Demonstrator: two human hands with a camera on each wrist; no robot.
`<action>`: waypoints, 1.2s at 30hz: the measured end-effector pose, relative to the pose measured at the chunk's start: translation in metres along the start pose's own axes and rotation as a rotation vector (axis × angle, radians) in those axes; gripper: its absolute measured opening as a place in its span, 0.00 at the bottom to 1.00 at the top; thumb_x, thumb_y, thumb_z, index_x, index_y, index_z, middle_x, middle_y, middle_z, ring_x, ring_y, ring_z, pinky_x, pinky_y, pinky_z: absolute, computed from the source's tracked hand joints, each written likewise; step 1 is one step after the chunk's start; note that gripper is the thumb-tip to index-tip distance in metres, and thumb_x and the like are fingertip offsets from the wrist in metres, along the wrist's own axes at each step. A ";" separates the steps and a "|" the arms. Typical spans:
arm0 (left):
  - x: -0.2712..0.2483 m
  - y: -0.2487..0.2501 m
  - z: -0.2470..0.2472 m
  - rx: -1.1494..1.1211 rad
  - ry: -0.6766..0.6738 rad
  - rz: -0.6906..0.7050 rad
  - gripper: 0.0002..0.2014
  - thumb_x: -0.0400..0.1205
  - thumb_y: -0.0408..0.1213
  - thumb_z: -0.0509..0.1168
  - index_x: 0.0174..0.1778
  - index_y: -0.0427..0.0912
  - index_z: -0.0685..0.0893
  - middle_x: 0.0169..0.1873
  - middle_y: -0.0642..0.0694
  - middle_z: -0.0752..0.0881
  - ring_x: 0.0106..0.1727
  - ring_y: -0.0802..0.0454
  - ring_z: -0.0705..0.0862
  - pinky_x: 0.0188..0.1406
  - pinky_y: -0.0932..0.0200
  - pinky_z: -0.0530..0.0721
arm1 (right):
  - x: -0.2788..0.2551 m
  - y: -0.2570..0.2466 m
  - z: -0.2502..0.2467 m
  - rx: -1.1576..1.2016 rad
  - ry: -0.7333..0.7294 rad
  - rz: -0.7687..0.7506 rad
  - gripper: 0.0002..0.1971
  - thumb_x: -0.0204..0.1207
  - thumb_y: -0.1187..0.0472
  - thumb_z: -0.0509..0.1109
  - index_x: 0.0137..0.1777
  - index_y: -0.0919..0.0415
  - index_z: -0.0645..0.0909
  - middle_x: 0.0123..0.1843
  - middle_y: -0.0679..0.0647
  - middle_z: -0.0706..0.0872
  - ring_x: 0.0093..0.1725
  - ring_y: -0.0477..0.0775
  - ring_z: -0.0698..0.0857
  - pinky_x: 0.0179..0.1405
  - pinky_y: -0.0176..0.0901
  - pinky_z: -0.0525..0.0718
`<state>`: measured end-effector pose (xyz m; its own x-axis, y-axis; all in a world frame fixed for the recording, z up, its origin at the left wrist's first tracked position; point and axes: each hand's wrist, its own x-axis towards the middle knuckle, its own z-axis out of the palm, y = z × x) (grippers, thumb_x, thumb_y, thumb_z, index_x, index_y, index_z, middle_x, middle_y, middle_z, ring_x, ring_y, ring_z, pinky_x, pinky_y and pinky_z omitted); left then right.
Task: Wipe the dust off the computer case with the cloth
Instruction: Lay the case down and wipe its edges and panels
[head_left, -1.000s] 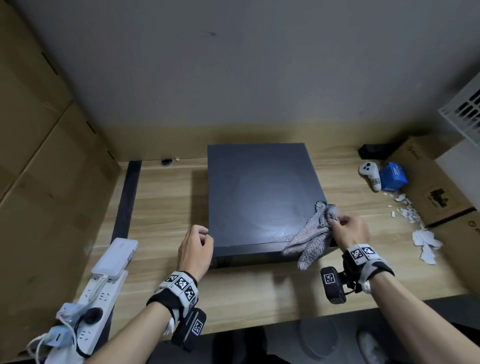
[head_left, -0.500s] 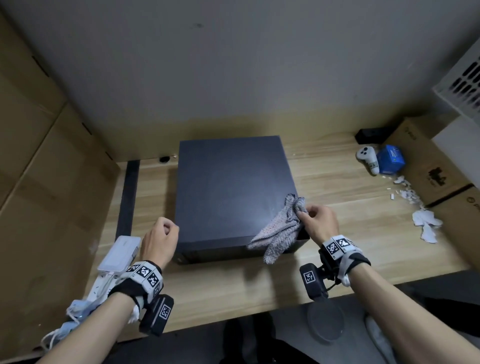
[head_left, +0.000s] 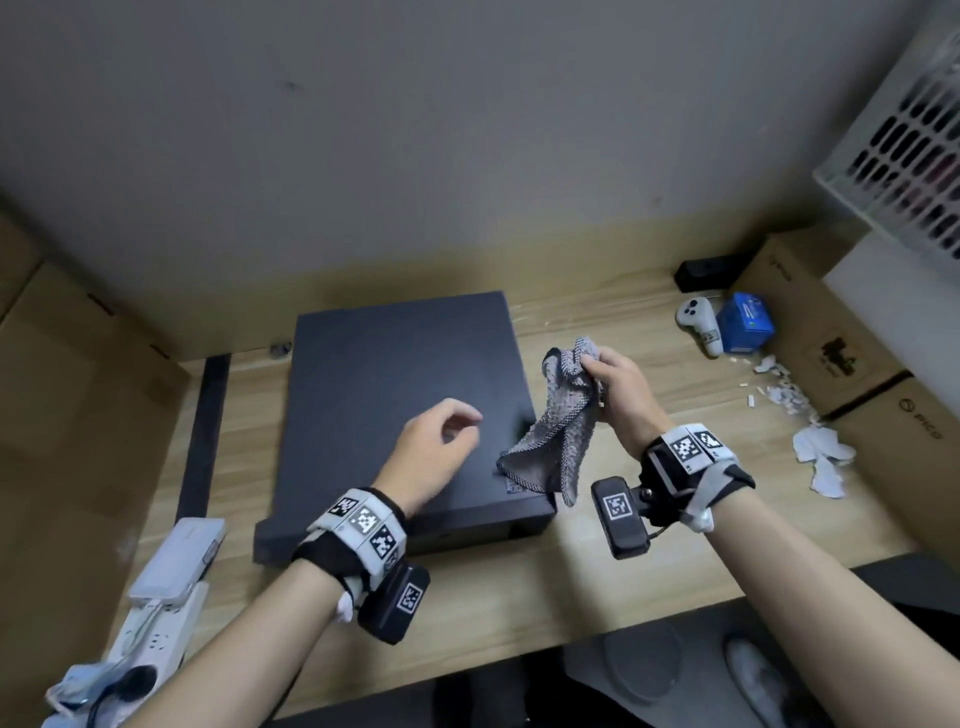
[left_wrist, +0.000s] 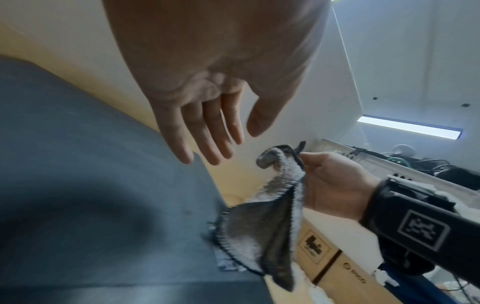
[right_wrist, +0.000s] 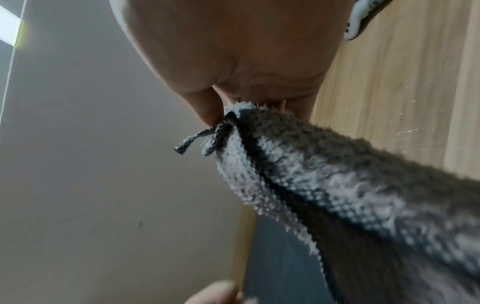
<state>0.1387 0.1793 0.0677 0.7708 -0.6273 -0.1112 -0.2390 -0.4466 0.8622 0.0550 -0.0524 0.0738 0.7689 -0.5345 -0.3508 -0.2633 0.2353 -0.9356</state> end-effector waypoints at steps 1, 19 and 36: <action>0.008 0.014 0.015 -0.004 -0.071 0.024 0.07 0.79 0.37 0.69 0.51 0.49 0.86 0.47 0.57 0.88 0.50 0.60 0.85 0.56 0.66 0.80 | 0.004 -0.001 -0.008 0.020 -0.003 0.015 0.06 0.86 0.60 0.62 0.49 0.53 0.80 0.40 0.48 0.87 0.37 0.49 0.83 0.34 0.41 0.78; 0.072 0.057 0.031 -0.262 0.110 -0.164 0.14 0.84 0.37 0.64 0.31 0.45 0.74 0.28 0.53 0.73 0.29 0.60 0.71 0.32 0.61 0.68 | 0.046 -0.046 -0.025 0.090 -0.133 -0.076 0.07 0.76 0.65 0.75 0.49 0.62 0.79 0.40 0.52 0.88 0.39 0.52 0.87 0.35 0.46 0.86; 0.093 0.050 -0.079 -0.486 0.273 -0.141 0.17 0.77 0.44 0.70 0.42 0.30 0.84 0.36 0.40 0.79 0.40 0.49 0.75 0.40 0.55 0.71 | 0.085 -0.114 0.048 -0.236 -0.200 -0.293 0.08 0.83 0.68 0.63 0.48 0.71 0.83 0.40 0.55 0.82 0.38 0.46 0.79 0.35 0.35 0.76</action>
<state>0.2454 0.1491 0.1396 0.9156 -0.3665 -0.1656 0.1262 -0.1291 0.9836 0.1784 -0.0856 0.1527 0.9228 -0.3777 -0.0759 -0.1253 -0.1078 -0.9863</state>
